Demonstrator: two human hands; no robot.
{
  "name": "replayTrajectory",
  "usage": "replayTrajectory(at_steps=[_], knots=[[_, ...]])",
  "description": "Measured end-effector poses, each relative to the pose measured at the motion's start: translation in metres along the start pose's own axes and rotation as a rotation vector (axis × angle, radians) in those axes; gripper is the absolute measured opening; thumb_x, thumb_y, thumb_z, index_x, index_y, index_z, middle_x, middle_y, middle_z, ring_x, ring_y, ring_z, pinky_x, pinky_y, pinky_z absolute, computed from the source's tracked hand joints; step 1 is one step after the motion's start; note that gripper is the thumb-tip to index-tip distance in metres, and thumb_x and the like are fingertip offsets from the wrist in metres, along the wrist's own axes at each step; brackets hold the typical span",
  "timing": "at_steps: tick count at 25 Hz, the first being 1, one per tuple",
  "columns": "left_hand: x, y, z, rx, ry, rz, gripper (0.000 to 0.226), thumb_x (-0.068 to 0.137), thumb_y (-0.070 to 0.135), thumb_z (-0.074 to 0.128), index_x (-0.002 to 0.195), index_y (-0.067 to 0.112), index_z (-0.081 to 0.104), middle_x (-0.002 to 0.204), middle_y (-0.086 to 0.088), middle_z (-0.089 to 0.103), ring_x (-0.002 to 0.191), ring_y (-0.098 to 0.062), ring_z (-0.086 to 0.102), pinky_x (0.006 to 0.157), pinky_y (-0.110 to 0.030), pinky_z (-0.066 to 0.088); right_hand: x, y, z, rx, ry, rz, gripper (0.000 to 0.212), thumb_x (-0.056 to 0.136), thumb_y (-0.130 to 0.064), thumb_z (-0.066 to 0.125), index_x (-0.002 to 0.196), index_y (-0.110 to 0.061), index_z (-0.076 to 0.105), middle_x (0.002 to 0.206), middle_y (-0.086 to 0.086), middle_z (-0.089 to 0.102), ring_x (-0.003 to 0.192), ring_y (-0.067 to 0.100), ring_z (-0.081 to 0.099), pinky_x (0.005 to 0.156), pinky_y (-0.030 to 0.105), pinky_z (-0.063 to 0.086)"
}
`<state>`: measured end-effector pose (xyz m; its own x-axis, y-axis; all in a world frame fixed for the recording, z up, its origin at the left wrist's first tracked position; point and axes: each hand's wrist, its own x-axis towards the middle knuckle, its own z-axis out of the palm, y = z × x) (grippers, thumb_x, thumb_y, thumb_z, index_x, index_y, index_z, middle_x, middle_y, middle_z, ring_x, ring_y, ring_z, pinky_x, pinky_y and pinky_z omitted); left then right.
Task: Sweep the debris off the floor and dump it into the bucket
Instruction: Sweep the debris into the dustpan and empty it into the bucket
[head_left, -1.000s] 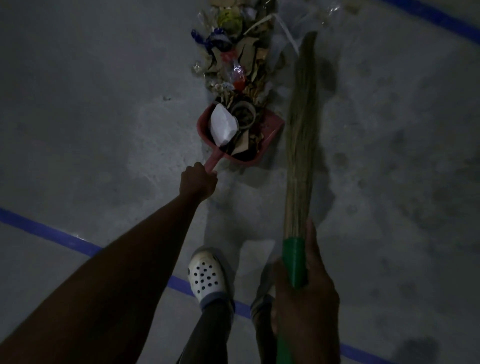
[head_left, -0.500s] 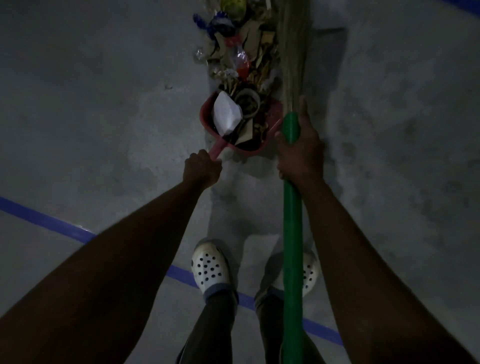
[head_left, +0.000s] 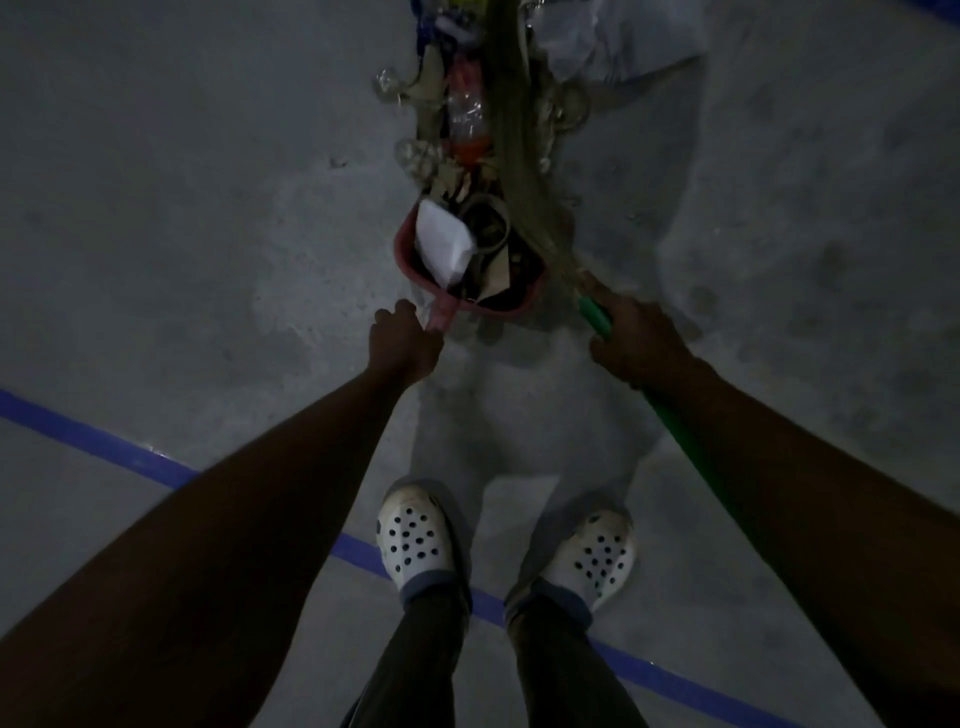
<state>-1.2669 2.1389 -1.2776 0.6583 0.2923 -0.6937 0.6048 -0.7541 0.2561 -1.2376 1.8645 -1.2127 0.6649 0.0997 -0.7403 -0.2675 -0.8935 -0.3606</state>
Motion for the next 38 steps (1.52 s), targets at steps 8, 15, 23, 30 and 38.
replayTrajectory(at_steps=[8, 15, 23, 30, 38], knots=[[-0.007, -0.006, 0.024, -0.021, -0.105, -0.194, 0.071, 0.085, 0.049, 0.064, 0.138, 0.008, 0.040, 0.136, -0.018, 0.046, 0.125, -0.039, 0.046, 0.103, -0.052, 0.044, -0.041, -0.001, 0.017, 0.280, 0.245, -0.008, 0.087, 0.093, -0.019, 0.062, 0.156, -0.053, 0.013, 0.118, 0.010, 0.065, 0.080, 0.030, 0.067, 0.065, 0.038, 0.060], [0.008, -0.030, 0.064, -0.102, 0.018, -0.132, 0.039, 0.089, 0.021, 0.058, 0.123, 0.005, 0.048, 0.116, -0.018, 0.059, 0.102, -0.035, 0.059, 0.088, -0.045, 0.054, 0.020, -0.023, 0.069, 0.226, 0.134, 0.020, 0.088, 0.091, -0.022, 0.062, 0.159, -0.048, 0.011, 0.126, 0.016, 0.061, 0.097, 0.038, 0.065, 0.075, 0.047, 0.061], [0.017, -0.019, 0.043, -0.343, 0.000, -0.174, 0.026, 0.087, 0.029, 0.061, 0.108, 0.016, 0.053, 0.087, 0.001, 0.056, 0.073, -0.015, 0.056, 0.055, -0.027, 0.041, -0.015, -0.001, 0.092, 0.266, 0.102, 0.001, 0.094, 0.089, -0.011, 0.062, 0.158, -0.048, 0.012, 0.102, 0.017, 0.065, 0.068, 0.028, 0.060, 0.054, 0.024, 0.045], [0.013, -0.014, 0.045, -0.573, -0.024, -0.126, 0.009, 0.090, 0.026, 0.059, 0.095, 0.021, 0.054, 0.082, 0.002, 0.058, 0.068, -0.011, 0.056, 0.044, -0.020, 0.040, -0.026, -0.014, 0.099, 0.340, 0.117, 0.004, 0.093, 0.088, -0.010, 0.063, 0.158, -0.048, 0.015, 0.112, 0.018, 0.063, 0.075, 0.032, 0.063, 0.051, 0.024, 0.048], [-0.042, -0.001, -0.001, -0.624, -0.009, -0.072, 0.008, 0.094, 0.019, 0.060, 0.100, 0.017, 0.055, 0.078, -0.002, 0.058, 0.059, -0.012, 0.049, 0.041, -0.018, 0.036, -0.106, -0.034, 0.067, 0.369, 0.196, 0.004, 0.096, 0.088, -0.011, 0.064, 0.158, -0.050, 0.012, 0.105, 0.011, 0.065, 0.075, 0.026, 0.063, 0.063, 0.031, 0.054]])
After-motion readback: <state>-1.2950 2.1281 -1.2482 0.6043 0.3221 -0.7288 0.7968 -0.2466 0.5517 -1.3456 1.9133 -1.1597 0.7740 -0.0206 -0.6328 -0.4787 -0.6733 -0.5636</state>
